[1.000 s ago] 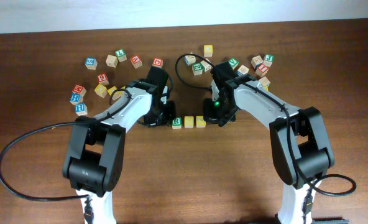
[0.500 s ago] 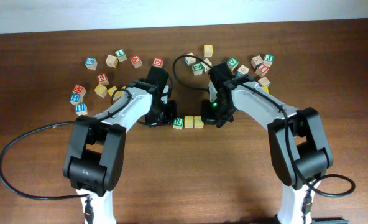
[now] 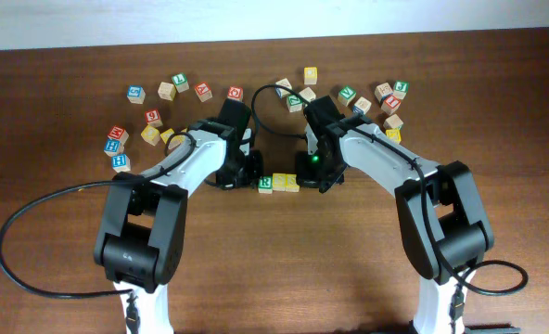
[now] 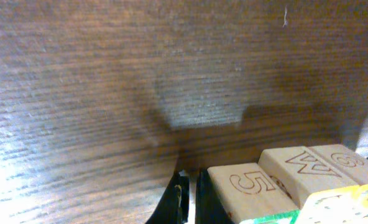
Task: Spell out RSS
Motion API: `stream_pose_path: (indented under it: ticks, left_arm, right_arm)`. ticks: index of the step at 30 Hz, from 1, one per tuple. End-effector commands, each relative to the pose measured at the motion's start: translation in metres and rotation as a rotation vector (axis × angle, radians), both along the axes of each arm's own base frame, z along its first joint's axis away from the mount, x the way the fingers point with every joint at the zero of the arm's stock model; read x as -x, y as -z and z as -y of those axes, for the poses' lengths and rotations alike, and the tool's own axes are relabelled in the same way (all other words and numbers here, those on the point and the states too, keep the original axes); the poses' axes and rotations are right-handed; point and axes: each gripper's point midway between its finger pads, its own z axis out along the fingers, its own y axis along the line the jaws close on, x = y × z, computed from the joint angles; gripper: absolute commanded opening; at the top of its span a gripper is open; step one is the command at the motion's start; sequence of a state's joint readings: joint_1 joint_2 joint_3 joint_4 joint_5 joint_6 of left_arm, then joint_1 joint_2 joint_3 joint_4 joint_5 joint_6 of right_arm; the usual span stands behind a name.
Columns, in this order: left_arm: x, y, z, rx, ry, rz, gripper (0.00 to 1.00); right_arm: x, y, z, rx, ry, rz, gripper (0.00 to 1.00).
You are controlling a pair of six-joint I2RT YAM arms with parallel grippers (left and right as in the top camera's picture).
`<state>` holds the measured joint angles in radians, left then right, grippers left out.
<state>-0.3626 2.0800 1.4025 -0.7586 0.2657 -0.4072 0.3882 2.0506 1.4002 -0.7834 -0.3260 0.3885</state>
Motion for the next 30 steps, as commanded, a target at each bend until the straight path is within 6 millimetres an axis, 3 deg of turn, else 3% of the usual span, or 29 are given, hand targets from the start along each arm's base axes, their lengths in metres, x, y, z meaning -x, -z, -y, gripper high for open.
stream_pose_path:
  ticks: [1,6,9,12,18,23,30]
  left_arm:
    - [0.002,0.009,-0.011,-0.030,-0.011,-0.046,0.00]
    - [-0.011,-0.015,-0.040,-0.139,-0.055,0.007,0.00]
    - [-0.010,-0.032,-0.050,-0.133,-0.083,0.014,0.00]
    - [0.002,-0.034,-0.053,-0.139,-0.110,-0.039,0.00]
    - [0.004,-0.033,-0.048,-0.137,-0.096,-0.038,0.00]
    - [-0.004,-0.035,-0.037,-0.081,-0.091,-0.009,0.00]
    - [-0.012,-0.033,-0.022,-0.056,-0.067,0.031,0.00]
  right_arm:
    - [-0.003,0.000,0.012,0.069,-0.004,-0.007,0.04]
    - [-0.029,-0.043,0.028,0.106,0.009,0.034,0.04]
    - [-0.042,-0.068,0.022,0.083,-0.020,0.080,0.04]
    - [-0.046,-0.073,0.015,0.069,-0.029,0.106,0.04]
    - [-0.022,-0.058,0.019,0.112,0.004,0.000,0.04]
    - [-0.003,-0.030,0.025,0.130,0.003,-0.056,0.04]
    - [0.011,0.000,0.013,0.032,0.009,-0.087,0.04]
